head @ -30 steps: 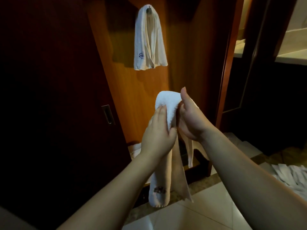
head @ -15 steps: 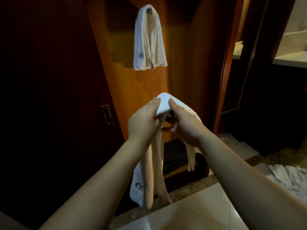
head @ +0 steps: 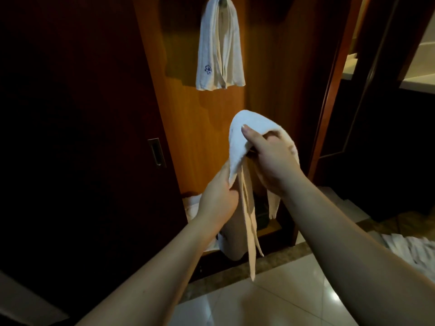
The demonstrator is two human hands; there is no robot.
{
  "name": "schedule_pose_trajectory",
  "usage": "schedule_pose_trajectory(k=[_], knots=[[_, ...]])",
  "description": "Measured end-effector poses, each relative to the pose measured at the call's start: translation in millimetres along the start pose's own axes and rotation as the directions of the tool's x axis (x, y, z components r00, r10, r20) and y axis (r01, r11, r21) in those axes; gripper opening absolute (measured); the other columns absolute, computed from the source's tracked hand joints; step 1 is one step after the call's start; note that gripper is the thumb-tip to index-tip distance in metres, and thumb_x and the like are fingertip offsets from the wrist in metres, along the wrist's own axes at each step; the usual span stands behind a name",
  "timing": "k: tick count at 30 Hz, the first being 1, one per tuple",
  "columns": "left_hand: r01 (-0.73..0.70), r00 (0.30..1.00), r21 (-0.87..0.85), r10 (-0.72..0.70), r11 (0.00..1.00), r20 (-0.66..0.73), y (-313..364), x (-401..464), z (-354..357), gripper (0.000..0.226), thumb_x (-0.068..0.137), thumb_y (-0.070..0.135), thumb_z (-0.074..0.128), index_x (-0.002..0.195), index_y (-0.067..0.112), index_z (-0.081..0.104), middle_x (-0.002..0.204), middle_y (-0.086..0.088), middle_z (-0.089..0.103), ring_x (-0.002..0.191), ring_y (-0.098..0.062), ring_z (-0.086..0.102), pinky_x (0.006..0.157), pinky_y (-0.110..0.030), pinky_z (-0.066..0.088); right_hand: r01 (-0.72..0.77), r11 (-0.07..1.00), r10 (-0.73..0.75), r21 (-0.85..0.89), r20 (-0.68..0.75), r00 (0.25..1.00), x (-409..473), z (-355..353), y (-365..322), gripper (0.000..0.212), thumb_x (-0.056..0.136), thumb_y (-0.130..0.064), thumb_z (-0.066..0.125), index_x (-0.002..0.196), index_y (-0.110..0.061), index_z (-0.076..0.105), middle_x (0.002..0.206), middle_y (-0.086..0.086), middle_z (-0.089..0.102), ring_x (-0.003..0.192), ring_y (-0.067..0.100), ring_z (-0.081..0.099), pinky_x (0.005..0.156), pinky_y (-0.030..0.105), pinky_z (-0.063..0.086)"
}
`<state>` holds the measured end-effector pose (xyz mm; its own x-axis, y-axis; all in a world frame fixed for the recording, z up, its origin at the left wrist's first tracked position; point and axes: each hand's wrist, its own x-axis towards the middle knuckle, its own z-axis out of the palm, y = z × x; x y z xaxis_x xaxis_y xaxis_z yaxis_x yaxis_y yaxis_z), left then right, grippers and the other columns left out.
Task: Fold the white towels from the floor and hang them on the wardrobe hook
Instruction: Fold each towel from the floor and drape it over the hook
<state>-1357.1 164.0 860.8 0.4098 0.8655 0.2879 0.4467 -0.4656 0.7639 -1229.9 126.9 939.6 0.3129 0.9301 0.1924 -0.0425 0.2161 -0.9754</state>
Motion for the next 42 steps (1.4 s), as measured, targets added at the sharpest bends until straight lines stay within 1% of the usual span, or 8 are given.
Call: schedule_pose_trajectory(k=[8, 11, 14, 19, 22, 27, 32, 42], knots=[[-0.006, 0.995, -0.285, 0.033, 0.959, 0.09, 21.4, -3.5, 13.5, 0.089, 0.074, 0.047, 0.077, 0.144, 0.057, 0.022, 0.126, 0.034, 0.051, 0.113, 0.011, 0.053, 0.084, -0.022, 0.05, -0.177, 0.78, 0.148, 0.6, 0.098, 0.984, 9.8, 0.6, -8.8, 0.041, 0.081, -0.011, 0.082, 0.114, -0.005, 0.058, 0.102, 0.015, 0.078, 0.095, 0.026, 0.076, 0.08, 0.037, 0.061], [-0.031, 0.998, -0.215, 0.019, 0.976, -0.059, 27.6, -1.1, 11.5, 0.072, 0.086, 0.036, 0.07, 0.142, 0.053, 0.029, 0.111, 0.032, 0.058, 0.098, 0.013, 0.056, 0.078, -0.019, 0.048, -0.123, 0.862, 0.101, 0.491, 0.071, 0.992, 13.2, -3.3, -12.7, 0.055, 0.076, -0.014, 0.086, 0.123, -0.01, 0.058, 0.116, 0.016, 0.072, 0.108, 0.03, 0.072, 0.086, 0.04, 0.061], [-0.034, 0.998, -0.253, 0.018, 0.967, -0.067, 26.4, -0.7, 3.6, 0.052, 0.09, 0.022, 0.053, 0.128, 0.056, 0.048, 0.102, 0.028, 0.065, 0.093, 0.008, 0.061, 0.082, -0.03, 0.055, 0.027, 0.999, -0.027, 0.033, -0.006, 1.0, 16.6, -8.3, -15.8, 0.055, 0.076, -0.038, 0.083, 0.122, -0.018, 0.06, 0.118, 0.007, 0.068, 0.113, 0.025, 0.065, 0.095, 0.042, 0.056], [-0.12, 0.992, -0.264, 0.103, 0.957, -0.077, 30.7, 2.7, -8.8, 0.074, 0.089, 0.005, 0.046, 0.097, 0.079, 0.051, 0.094, 0.016, 0.063, 0.084, -0.007, 0.059, 0.068, -0.024, 0.052, 0.212, 0.919, -0.231, -0.331, -0.017, 0.973, 26.0, -26.4, -10.7, 0.042, 0.092, -0.047, 0.069, 0.127, -0.028, 0.053, 0.108, -0.026, 0.058, 0.102, -0.006, 0.057, 0.085, 0.012, 0.045], [-0.15, 0.986, -0.241, 0.128, 0.959, -0.107, 28.8, 9.3, -9.5, 0.069, 0.087, 0.01, 0.046, 0.092, 0.078, 0.052, 0.092, 0.015, 0.062, 0.081, -0.002, 0.059, 0.06, -0.017, 0.049, 0.243, 0.893, -0.247, -0.379, 0.039, 0.968, 30.3, -28.5, -5.6, 0.049, 0.095, -0.053, 0.06, 0.136, -0.026, 0.055, 0.111, -0.029, 0.057, 0.101, -0.019, 0.055, 0.081, 0.001, 0.042], [-0.132, 0.983, -0.151, 0.109, 0.98, -0.15, 15.0, 16.5, -0.9, 0.045, 0.091, 0.022, 0.05, 0.102, 0.065, 0.055, 0.092, 0.021, 0.064, 0.082, 0.001, 0.062, 0.062, -0.023, 0.055, 0.072, 0.97, -0.092, -0.233, -0.079, 0.993, 41.1, -20.7, -9.2, 0.052, 0.083, -0.069, 0.046, 0.1, -0.021, 0.061, 0.107, 0.003, 0.071, 0.105, 0.02, 0.067, 0.097, 0.046, 0.055], [0.012, 0.988, -0.003, -0.012, 1.0, -0.153, -13.6, 18.5, 14.5, 0.023, 0.094, 0.026, 0.054, 0.101, 0.047, 0.051, 0.082, 0.013, 0.063, 0.074, -0.003, 0.062, 0.067, -0.036, 0.059, 0.082, 0.991, -0.072, 0.106, -0.098, 0.993, 45.7, -18.7, -21.5, 0.051, 0.101, -0.055, 0.045, 0.135, -0.019, 0.048, 0.114, 0.002, 0.07, 0.102, 0.016, 0.07, 0.077, 0.03, 0.059], [0.206, 0.963, -0.043, -0.21, 0.978, -0.168, -57.6, 22.7, 11.1, 0.028, 0.095, 0.026, 0.063, 0.122, 0.032, 0.059, 0.096, 0.015, 0.062, 0.091, -0.008, 0.063, 0.075, -0.035, 0.057, 0.188, 0.982, -0.185, 0.008, -0.146, 0.972, 57.5, -11.6, -49.3, 0.042, 0.085, -0.064, 0.052, 0.096, -0.024, 0.062, 0.089, -0.008, 0.077, 0.088, 0.011, 0.074, 0.073, 0.029, 0.062]])
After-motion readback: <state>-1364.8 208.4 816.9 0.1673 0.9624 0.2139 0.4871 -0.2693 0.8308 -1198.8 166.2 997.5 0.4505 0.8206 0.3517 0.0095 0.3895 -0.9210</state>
